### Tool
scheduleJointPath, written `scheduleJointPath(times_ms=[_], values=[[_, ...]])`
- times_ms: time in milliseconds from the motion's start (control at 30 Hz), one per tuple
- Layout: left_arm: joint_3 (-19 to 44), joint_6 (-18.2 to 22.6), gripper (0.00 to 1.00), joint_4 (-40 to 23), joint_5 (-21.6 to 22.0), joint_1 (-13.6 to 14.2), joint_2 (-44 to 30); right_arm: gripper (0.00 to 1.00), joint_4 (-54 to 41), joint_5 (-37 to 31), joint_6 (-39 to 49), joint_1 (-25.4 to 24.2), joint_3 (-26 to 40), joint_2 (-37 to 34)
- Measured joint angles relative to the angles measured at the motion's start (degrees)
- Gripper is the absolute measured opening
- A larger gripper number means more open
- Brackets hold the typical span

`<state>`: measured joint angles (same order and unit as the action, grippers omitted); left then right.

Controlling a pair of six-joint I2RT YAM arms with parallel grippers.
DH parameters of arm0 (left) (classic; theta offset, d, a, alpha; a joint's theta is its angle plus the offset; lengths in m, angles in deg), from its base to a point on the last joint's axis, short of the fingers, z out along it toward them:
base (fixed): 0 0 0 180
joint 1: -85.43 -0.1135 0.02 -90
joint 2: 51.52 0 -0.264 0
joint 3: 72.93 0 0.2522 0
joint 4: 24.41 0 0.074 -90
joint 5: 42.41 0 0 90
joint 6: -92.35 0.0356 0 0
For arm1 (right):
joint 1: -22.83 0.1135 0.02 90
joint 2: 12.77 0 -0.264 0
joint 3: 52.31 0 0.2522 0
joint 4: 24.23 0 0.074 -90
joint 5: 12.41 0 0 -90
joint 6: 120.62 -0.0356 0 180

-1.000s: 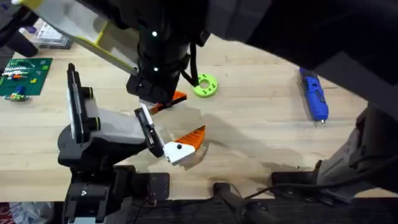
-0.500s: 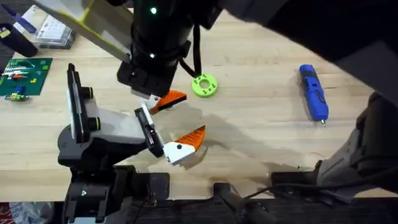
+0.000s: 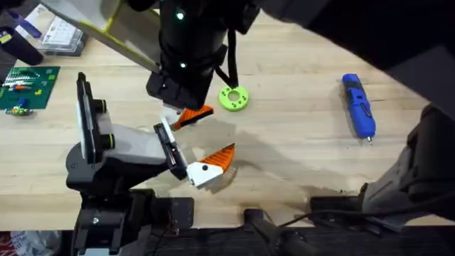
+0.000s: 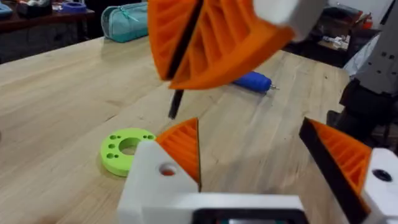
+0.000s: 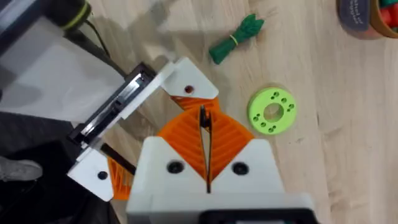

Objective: Pick up the gripper from the table and insert it into the empty holder that is missing its gripper. Then pick up a screw, insert it into the mounting hole, and use the screwdriver to tighten it. Finally, clean up the table by picking up the vegetable and placing it into the bucket.

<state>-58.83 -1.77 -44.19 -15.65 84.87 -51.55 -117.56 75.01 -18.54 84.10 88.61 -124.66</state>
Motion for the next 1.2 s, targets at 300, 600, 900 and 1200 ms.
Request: scheduleJointPath(times_ms=[300, 600, 900, 1200], values=[[0.00, 0.02, 0.986, 0.00, 0.00, 0.00, 0.00, 0.009, 0.13, -0.63, -0.02, 0.22, 0.22, 0.00], [0.00, 0.00, 0.986, 0.00, 0.00, 0.00, 0.02, 0.009, 0.22, -0.63, 0.00, 0.44, 0.22, 0.02], [0.00, 0.00, 0.986, 0.00, 0.00, 0.00, 0.00, 0.009, 0.22, -0.63, -0.02, 1.13, 0.22, 0.02], [0.00, 0.00, 0.986, 0.00, 0.00, 0.00, 0.00, 0.009, 0.24, -0.63, -0.02, 1.31, 0.41, -1.22]])
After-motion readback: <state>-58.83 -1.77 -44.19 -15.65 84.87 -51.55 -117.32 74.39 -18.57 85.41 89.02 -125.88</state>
